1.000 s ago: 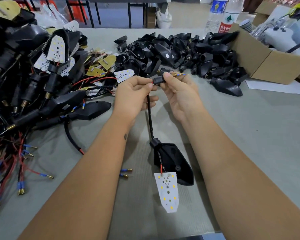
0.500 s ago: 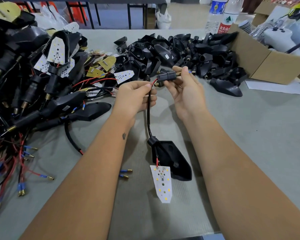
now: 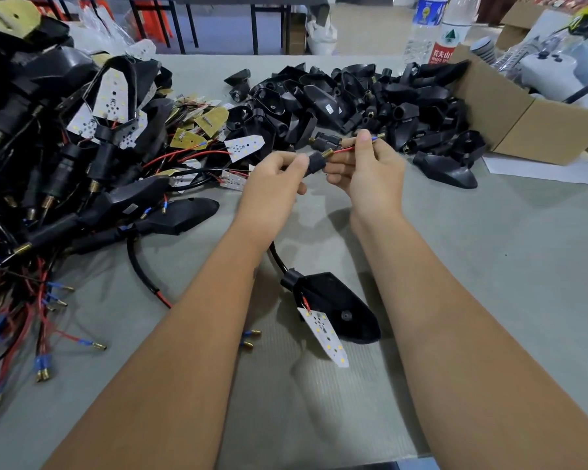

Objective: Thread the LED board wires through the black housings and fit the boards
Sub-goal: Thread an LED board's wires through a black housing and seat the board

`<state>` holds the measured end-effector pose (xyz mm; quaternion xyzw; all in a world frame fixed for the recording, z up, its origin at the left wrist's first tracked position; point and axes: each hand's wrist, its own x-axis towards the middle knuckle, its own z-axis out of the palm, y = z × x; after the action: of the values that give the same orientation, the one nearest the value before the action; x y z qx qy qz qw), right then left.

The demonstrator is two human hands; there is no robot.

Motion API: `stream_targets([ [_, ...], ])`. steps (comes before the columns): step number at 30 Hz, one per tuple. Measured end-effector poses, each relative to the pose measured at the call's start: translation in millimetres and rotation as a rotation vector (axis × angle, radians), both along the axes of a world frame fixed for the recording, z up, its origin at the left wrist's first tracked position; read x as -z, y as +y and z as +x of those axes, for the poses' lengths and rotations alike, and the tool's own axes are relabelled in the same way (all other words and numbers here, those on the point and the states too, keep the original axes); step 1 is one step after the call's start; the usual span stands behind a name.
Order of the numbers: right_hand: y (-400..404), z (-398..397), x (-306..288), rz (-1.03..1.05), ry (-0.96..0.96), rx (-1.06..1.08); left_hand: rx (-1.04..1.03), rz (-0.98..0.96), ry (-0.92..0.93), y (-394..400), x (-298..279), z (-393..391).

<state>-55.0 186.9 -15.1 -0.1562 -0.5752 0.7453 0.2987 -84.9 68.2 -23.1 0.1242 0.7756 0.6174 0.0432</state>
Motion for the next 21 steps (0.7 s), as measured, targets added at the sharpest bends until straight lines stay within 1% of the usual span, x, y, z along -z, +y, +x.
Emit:
stream_targets([
  [3, -1, 1, -2, -0.072, 0.038, -0.113, -0.002, -0.062, 0.068, -1, 1, 0],
  [6, -4, 2, -3, -0.035, 0.049, -0.211, 0.003, -0.028, 0.080, -3, 0, -3],
  [9, -5, 2, -2, 0.050, 0.029, -0.147, 0.043, 0.010, 0.032, -4, 0, -2],
  [11, -3, 2, -1, 0.061, 0.012, -0.087, 0.070, 0.047, -0.034, -3, -2, 0],
  [16, 3, -2, 0, -0.048, 0.039, -0.012, 0.103, 0.068, -0.114, -8, -6, 0],
  [21, 7, -5, 2, -0.187, 0.075, 0.019, 0.142, 0.025, -0.155, -18, -7, -3],
])
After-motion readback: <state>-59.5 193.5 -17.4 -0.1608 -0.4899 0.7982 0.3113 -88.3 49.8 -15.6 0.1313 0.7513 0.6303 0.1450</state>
